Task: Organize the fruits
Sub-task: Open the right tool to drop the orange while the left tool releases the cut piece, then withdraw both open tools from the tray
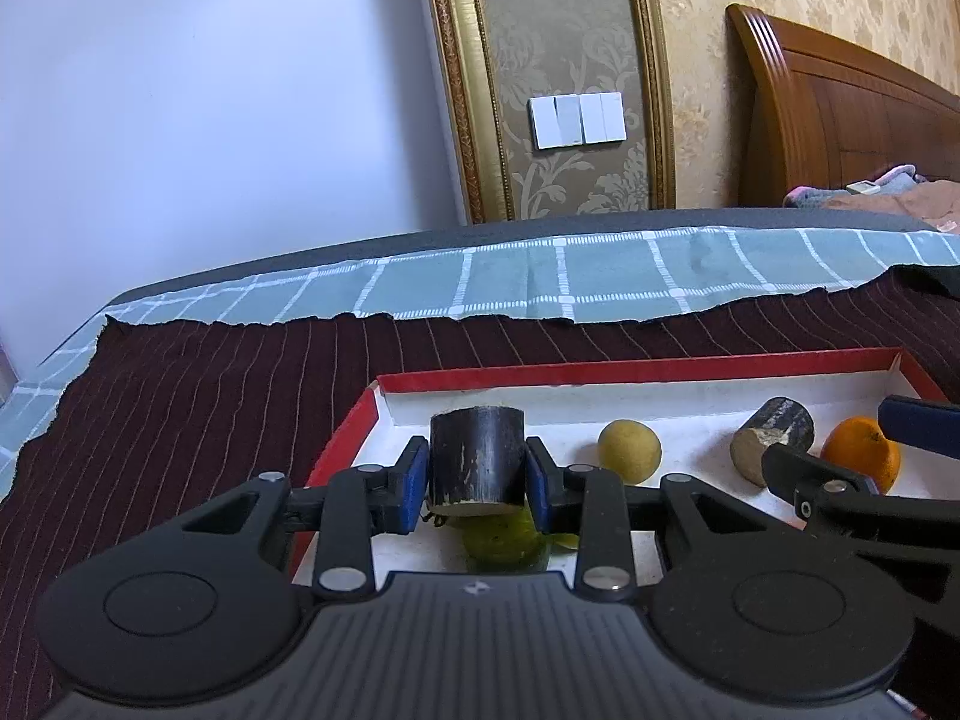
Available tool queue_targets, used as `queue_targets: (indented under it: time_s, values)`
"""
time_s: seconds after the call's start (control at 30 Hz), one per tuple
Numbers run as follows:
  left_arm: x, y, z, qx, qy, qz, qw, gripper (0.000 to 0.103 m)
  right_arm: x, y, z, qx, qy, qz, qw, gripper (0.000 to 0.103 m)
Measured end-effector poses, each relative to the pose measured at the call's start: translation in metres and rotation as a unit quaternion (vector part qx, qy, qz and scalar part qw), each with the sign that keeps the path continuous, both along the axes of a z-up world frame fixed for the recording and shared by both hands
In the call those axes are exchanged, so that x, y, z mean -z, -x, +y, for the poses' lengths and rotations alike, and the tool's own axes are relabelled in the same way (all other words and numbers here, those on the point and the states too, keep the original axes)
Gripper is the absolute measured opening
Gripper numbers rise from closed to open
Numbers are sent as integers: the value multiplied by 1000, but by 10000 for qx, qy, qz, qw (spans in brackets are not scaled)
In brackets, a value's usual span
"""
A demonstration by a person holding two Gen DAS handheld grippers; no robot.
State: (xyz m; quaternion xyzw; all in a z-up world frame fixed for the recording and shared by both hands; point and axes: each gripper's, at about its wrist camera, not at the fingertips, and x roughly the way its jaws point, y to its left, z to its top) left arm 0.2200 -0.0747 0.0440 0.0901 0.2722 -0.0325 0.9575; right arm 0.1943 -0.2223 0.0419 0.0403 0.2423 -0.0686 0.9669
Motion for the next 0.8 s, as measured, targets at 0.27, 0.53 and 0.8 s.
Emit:
queue_targets:
  time_s: [0.27,0.53,0.8]
  values:
    - [-5,6,2,-46,-19,-158,9999,74,-2,4,-6,79,-118,-31,9999,65]
    - [-17,32,7,94,56,-161,9998,74,-11,36,-6,109,-56,-235,9996,90]
    - [-17,82,20,261,68,-208,9994,80,-8,94,-2,-37,-132,-185,9997,103]
